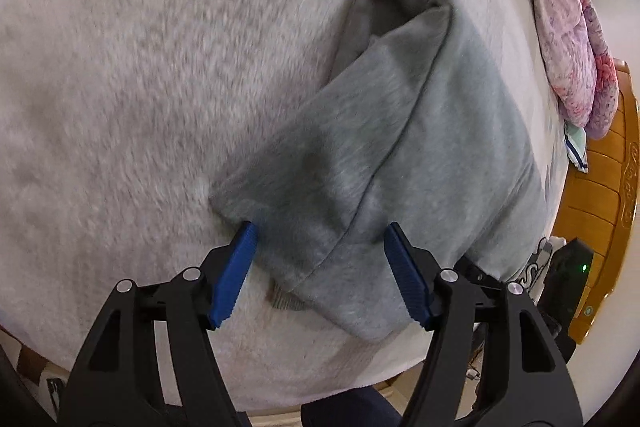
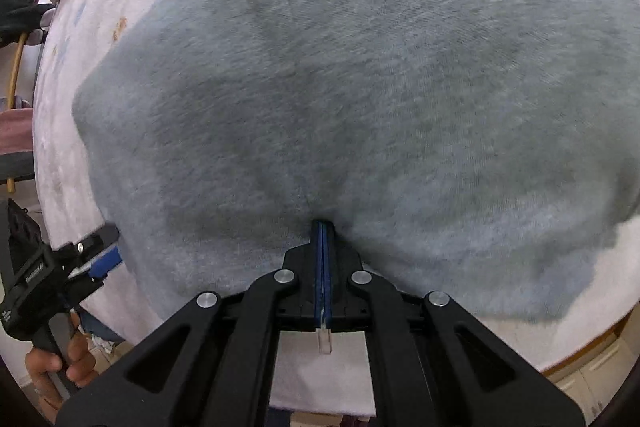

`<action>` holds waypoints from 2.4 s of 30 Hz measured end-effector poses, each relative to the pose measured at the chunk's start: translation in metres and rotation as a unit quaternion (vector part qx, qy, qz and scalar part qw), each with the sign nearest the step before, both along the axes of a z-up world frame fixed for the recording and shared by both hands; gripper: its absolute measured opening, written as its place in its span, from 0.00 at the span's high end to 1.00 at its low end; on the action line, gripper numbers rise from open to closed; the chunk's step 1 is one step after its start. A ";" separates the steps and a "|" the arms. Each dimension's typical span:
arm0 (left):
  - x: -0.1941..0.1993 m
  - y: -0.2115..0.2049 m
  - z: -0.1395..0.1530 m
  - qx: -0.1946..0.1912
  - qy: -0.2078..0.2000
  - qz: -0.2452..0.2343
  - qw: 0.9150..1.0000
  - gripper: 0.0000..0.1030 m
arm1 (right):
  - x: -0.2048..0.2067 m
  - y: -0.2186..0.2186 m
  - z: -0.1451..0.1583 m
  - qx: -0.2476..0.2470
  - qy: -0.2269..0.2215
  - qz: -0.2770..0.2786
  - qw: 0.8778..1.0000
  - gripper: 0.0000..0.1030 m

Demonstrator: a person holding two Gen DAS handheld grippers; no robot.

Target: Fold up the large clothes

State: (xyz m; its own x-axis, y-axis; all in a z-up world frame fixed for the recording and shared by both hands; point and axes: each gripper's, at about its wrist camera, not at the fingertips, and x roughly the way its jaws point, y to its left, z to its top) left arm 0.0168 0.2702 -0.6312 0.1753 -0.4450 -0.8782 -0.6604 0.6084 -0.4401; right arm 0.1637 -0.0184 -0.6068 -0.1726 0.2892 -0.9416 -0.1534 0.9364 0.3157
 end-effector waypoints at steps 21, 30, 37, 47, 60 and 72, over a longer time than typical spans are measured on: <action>-0.010 -0.016 -0.020 -0.080 -0.018 -0.017 0.997 0.83 | -0.068 0.011 0.039 0.027 -0.079 0.017 0.996 0.93; 0.007 -0.012 0.027 -0.124 -0.067 -0.009 0.990 0.86 | -0.119 0.065 0.088 0.124 -0.194 0.166 0.959 0.43; 0.029 -0.019 0.035 -0.134 -0.067 -0.003 0.989 0.87 | -0.131 0.108 0.060 0.089 -0.271 0.250 0.925 0.42; 0.013 -0.006 0.053 -0.176 -0.078 0.050 0.980 0.59 | -0.092 0.097 0.043 0.108 -0.224 0.190 0.950 0.92; 0.075 -0.023 0.132 0.145 -0.077 0.026 0.986 0.46 | -0.021 -0.081 0.102 0.279 -0.109 -0.139 0.944 0.93; 0.210 -0.219 0.116 0.086 -0.162 -0.128 0.975 0.42 | 0.003 -0.271 0.088 0.266 -0.093 -0.337 0.898 0.93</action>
State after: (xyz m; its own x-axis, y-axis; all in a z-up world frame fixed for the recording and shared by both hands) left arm 0.2267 0.0512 -0.5148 0.3581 -0.3612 -0.8610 -0.3210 0.8183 -0.4768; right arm 0.1669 -0.2898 -0.5185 0.3567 0.6865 -0.6336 0.2961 0.5602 0.7736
